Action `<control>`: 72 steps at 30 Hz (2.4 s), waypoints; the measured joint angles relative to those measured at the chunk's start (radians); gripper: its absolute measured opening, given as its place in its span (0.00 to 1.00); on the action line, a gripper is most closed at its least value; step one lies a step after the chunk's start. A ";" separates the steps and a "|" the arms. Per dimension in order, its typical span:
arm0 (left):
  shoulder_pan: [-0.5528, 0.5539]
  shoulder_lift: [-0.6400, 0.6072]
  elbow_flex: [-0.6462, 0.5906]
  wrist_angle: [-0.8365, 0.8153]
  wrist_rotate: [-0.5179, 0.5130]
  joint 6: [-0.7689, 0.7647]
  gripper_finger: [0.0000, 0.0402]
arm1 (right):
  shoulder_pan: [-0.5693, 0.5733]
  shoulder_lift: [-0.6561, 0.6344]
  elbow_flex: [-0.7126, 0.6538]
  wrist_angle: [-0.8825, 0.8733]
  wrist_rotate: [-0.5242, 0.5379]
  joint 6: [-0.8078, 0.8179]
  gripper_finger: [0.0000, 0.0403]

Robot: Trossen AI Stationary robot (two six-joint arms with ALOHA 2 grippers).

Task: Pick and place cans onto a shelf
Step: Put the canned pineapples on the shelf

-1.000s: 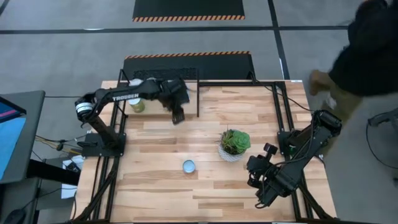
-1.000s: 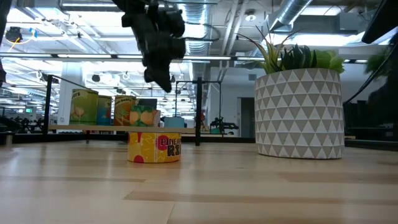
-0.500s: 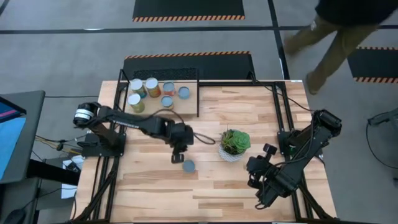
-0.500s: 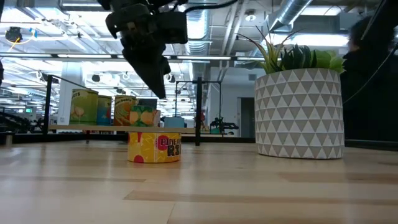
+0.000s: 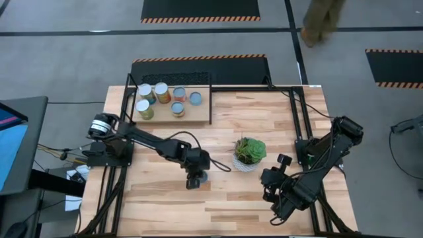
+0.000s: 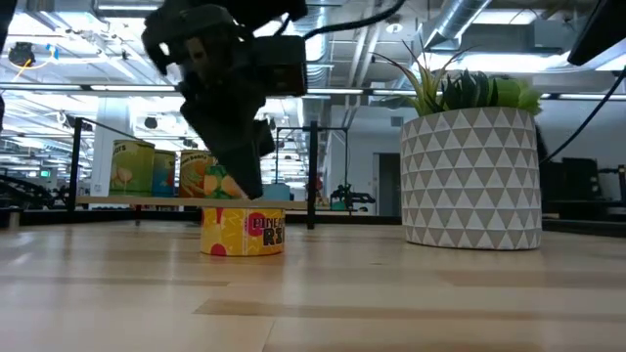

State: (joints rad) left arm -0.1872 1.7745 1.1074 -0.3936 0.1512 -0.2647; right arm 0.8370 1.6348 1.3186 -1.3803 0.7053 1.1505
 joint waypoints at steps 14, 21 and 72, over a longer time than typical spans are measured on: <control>0.071 0.000 0.010 -0.080 0.054 0.007 0.11 | 0.000 0.000 0.000 -0.004 -0.002 -0.009 0.07; 0.070 0.006 0.009 -0.085 0.020 0.033 0.11 | 0.000 0.000 0.000 -0.002 -0.001 -0.010 0.07; -0.036 0.011 0.079 -0.187 -0.152 -0.045 0.11 | 0.000 0.000 0.000 0.001 -0.001 -0.009 0.07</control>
State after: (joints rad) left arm -0.2235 1.7855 1.1865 -0.5802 -0.0012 -0.3092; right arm 0.8374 1.6348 1.3186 -1.3788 0.7040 1.1416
